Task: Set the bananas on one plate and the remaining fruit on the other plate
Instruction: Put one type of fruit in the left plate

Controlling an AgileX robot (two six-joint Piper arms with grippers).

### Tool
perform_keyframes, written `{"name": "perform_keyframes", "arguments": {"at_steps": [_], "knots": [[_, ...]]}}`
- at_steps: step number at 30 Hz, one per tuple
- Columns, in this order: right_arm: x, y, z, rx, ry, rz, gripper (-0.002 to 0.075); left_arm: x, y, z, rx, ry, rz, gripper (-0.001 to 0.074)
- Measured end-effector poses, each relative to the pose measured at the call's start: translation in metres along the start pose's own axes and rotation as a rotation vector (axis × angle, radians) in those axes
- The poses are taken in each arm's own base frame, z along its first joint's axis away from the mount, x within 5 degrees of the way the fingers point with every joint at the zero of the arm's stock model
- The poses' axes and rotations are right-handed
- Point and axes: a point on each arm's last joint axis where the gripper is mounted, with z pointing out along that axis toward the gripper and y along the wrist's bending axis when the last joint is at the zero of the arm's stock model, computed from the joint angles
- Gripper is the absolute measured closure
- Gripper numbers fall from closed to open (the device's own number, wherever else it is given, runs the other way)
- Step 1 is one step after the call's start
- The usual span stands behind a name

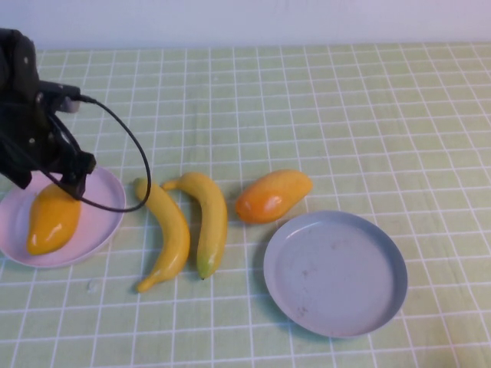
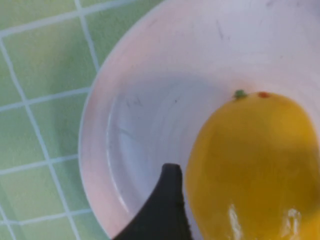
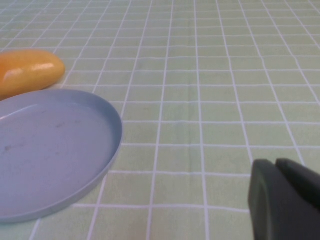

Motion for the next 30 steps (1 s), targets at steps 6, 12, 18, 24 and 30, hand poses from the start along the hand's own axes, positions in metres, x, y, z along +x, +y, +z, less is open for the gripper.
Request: {"name": "perform_keyframes", "arguments": {"at_steps": [6,12,18,24,30], "knots": [[0.0,0.0,0.0,0.0,0.0,0.0,0.0743,-0.01,-0.006,-0.04,0.055,-0.079,-0.092,0.0069],[0.0,0.0,0.0,0.0,0.0,0.0,0.0743,-0.023,-0.079,-0.061,0.104,-0.179,0.083,0.0073],[0.0,0.0,0.0,0.0,0.0,0.0,0.0743,-0.027,-0.179,-0.078,0.148,-0.384,0.452,0.0073],[0.0,0.0,0.0,0.0,0.0,0.0,0.0743,-0.023,-0.239,-0.063,0.151,-0.454,0.778,0.0073],[0.0,0.0,0.0,0.0,0.0,0.0,0.0743,-0.025,-0.252,-0.043,0.19,-0.445,0.814,0.0073]]}}
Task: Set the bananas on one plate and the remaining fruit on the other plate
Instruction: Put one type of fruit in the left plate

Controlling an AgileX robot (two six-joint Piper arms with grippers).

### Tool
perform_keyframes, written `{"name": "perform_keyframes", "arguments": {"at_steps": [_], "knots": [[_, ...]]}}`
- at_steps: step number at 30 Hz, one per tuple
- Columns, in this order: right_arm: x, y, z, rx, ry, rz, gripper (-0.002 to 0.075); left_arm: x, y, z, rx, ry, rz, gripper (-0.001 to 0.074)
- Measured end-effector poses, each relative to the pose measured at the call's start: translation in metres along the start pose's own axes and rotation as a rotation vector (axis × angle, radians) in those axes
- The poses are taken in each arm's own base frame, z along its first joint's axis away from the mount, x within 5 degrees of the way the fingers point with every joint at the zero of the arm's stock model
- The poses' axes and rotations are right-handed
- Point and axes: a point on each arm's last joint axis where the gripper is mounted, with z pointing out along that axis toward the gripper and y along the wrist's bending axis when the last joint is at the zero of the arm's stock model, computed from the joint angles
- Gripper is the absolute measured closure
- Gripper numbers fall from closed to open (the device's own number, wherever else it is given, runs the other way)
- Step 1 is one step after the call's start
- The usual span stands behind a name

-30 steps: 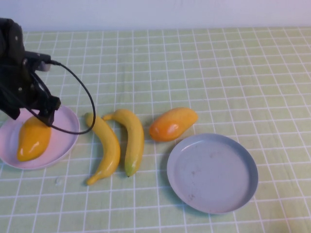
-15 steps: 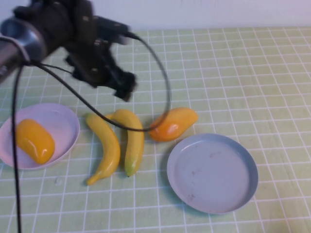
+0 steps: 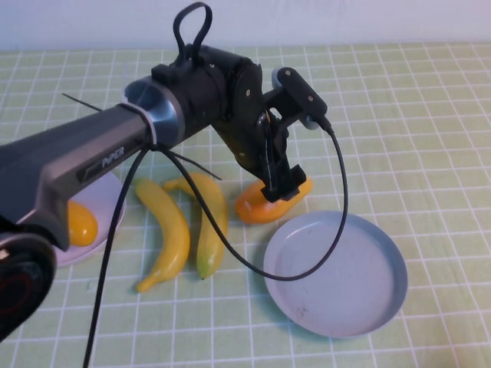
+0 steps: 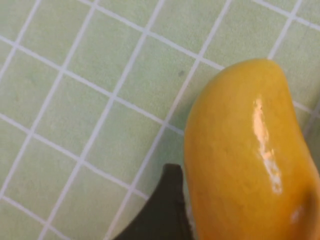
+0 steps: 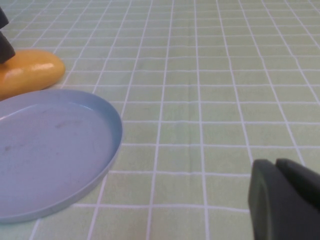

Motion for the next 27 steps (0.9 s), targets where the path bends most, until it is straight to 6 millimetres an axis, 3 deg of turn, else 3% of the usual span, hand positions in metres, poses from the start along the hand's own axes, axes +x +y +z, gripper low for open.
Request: {"name": "perform_keyframes", "arguments": {"at_steps": [19,24,27], "knots": [[0.0,0.0,0.0,0.0,0.0,0.0,0.0743,0.022,0.016,0.052,0.035,0.049,-0.036,0.0075],[0.0,0.0,0.0,0.0,0.0,0.0,0.0743,0.024,0.016,0.056,0.042,0.057,-0.043,0.0174],[0.0,0.0,0.0,0.0,0.0,0.0,0.0743,0.024,0.017,0.055,0.04,0.054,-0.043,0.0171]]}}
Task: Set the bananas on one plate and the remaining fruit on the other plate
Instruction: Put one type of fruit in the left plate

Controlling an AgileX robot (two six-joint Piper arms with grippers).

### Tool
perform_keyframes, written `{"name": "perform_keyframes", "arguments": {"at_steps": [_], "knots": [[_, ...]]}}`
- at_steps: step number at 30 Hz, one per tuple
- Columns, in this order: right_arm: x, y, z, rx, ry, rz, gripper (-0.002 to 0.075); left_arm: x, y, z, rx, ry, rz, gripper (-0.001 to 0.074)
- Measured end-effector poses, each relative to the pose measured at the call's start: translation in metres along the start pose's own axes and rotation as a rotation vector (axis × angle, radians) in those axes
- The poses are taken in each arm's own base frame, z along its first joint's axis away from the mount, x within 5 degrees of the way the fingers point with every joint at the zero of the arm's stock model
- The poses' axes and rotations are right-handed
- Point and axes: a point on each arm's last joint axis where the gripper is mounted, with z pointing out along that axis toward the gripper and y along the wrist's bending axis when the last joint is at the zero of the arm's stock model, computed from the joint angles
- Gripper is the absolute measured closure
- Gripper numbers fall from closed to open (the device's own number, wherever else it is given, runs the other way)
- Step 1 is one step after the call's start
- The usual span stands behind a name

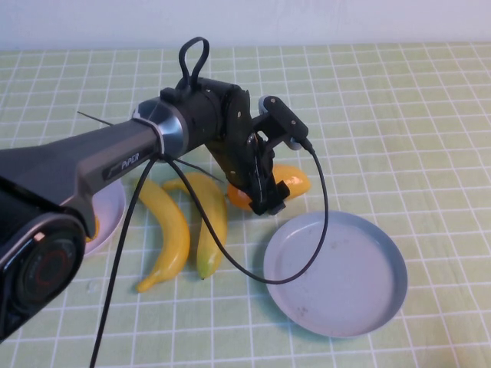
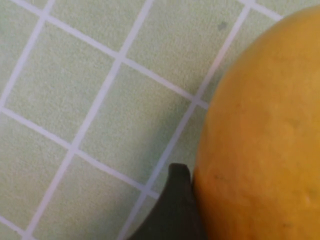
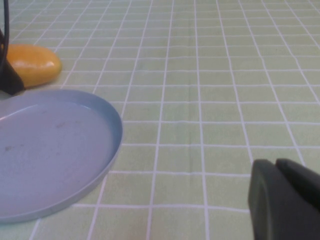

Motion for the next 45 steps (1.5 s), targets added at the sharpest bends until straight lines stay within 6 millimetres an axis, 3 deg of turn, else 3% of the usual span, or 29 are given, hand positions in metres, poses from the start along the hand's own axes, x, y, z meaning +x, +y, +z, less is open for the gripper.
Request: {"name": "perform_keyframes", "arguments": {"at_steps": [5,13,18,26,31,37,45], "knots": [[0.0,0.0,0.0,0.0,0.0,0.0,0.0743,-0.006,0.001,-0.021,-0.011,-0.024,0.004,0.0171],[0.0,0.0,0.0,0.0,0.0,0.0,0.0743,-0.015,0.019,-0.111,-0.122,0.023,-0.134,0.0171],[0.0,0.0,0.0,0.0,0.0,0.0,0.0743,0.012,0.047,-0.145,-0.235,0.168,-0.05,0.0171],[0.0,0.0,0.0,0.0,0.0,0.0,0.0743,0.07,0.095,-0.189,-0.27,0.206,-0.076,0.0171],[0.0,0.0,0.0,0.0,0.0,0.0,0.0743,0.105,0.114,-0.184,-0.159,0.237,0.134,0.0171],[0.0,0.0,0.0,0.0,0.0,0.0,0.0743,0.137,0.129,-0.154,-0.028,0.3,0.322,0.0171],[0.0,0.0,0.0,0.0,0.0,0.0,0.0743,0.148,0.136,-0.121,0.059,0.299,0.346,0.0171]]}}
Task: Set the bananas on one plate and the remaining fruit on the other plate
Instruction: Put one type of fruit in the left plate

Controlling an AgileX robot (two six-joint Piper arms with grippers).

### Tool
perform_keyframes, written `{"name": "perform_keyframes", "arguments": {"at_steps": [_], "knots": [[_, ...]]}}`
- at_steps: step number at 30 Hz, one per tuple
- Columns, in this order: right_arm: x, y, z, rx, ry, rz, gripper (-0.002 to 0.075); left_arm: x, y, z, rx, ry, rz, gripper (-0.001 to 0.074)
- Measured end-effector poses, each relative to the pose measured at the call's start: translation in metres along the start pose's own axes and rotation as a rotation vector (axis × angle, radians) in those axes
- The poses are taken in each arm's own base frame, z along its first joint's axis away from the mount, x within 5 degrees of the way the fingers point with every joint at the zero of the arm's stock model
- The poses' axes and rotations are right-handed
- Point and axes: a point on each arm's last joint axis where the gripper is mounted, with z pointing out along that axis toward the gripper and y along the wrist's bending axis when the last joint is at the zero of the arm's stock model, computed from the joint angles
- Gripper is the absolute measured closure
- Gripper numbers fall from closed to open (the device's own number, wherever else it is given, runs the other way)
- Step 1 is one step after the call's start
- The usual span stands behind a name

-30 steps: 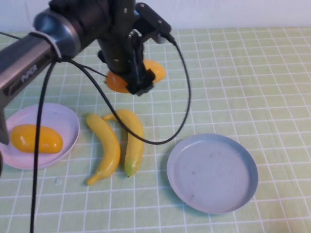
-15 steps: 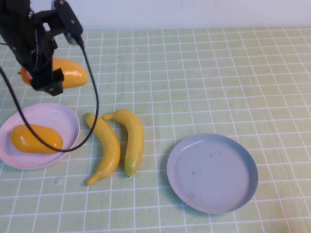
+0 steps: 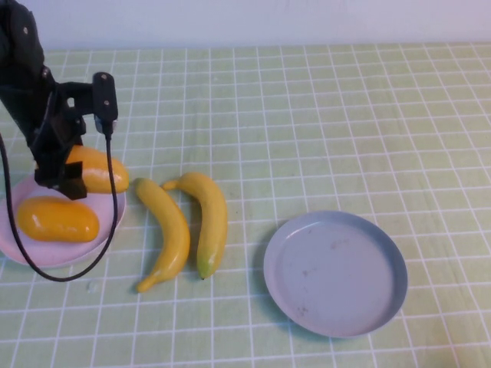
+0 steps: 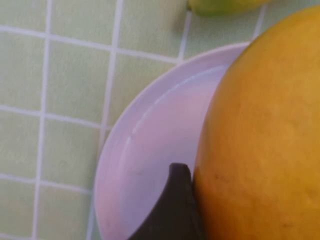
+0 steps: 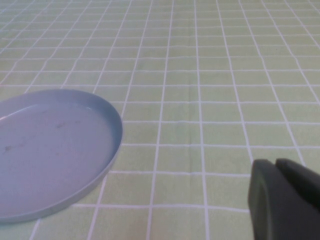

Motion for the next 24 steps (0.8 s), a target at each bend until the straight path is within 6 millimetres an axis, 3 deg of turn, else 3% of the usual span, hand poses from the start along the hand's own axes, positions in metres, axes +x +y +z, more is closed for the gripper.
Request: {"name": "perform_keyframes", "arguments": {"at_steps": [5,14,24], "knots": [[0.0,0.0,0.0,0.0,0.0,0.0,0.0743,-0.001,0.001,0.01,0.03,-0.045,-0.042,0.0171],[0.0,0.0,0.0,0.0,0.0,0.0,0.0743,0.021,0.006,0.01,0.025,-0.021,-0.201,0.016],[0.0,0.0,0.0,0.0,0.0,0.0,0.0743,0.019,0.006,0.01,0.027,-0.039,-0.259,0.0139]]}}
